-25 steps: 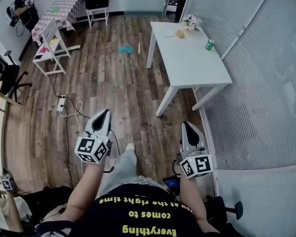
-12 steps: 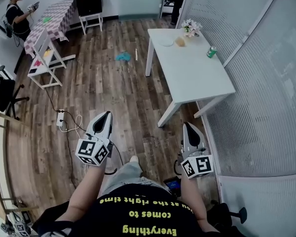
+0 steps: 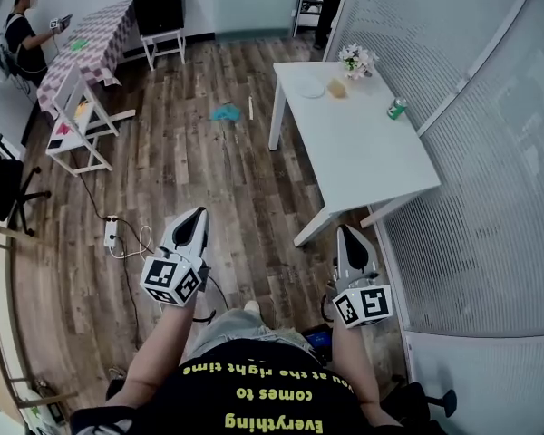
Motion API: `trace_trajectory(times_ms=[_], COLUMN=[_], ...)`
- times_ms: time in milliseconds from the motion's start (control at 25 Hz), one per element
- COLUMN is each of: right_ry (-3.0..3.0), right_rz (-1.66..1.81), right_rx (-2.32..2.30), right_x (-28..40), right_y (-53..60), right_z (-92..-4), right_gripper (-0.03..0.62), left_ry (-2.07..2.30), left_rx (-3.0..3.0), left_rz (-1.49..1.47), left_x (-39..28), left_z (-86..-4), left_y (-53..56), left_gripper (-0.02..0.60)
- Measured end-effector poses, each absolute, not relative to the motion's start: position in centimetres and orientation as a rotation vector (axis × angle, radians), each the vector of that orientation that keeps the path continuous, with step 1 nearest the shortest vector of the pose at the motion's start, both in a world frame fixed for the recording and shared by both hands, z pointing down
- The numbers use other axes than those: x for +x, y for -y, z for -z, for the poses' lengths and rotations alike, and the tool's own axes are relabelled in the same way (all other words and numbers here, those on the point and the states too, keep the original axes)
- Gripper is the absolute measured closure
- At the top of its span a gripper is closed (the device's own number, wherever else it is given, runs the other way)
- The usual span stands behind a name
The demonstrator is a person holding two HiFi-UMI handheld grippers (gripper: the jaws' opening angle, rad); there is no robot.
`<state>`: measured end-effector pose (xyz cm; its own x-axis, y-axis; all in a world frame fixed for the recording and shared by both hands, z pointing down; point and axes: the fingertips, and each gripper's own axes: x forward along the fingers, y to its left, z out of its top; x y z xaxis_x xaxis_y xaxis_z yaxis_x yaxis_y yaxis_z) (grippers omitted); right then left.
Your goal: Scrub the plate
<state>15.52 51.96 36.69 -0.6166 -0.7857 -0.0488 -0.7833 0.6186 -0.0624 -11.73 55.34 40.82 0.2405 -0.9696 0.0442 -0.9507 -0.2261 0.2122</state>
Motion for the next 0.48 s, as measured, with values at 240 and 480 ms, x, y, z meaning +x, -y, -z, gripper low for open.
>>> trace_trajectory(times_ms=[240, 480], right_ry=[-2.758, -2.766], right_rz=[0.062, 0.061], right_rx=[-1.363, -1.366], right_x=[15.1, 14.7], right_y=[-50.1, -48.7], right_z=[-37.1, -37.2], right_gripper=[0.588, 0.588], left_ry=[1.810, 1.808], left_rx=[2.306, 2.291], left_rz=[0.136, 0.127], left_x=[-12.7, -13.3], left_z=[-41.5, -42.1], left_y=[-53.5, -52.5], left_gripper=[0.581, 0.581])
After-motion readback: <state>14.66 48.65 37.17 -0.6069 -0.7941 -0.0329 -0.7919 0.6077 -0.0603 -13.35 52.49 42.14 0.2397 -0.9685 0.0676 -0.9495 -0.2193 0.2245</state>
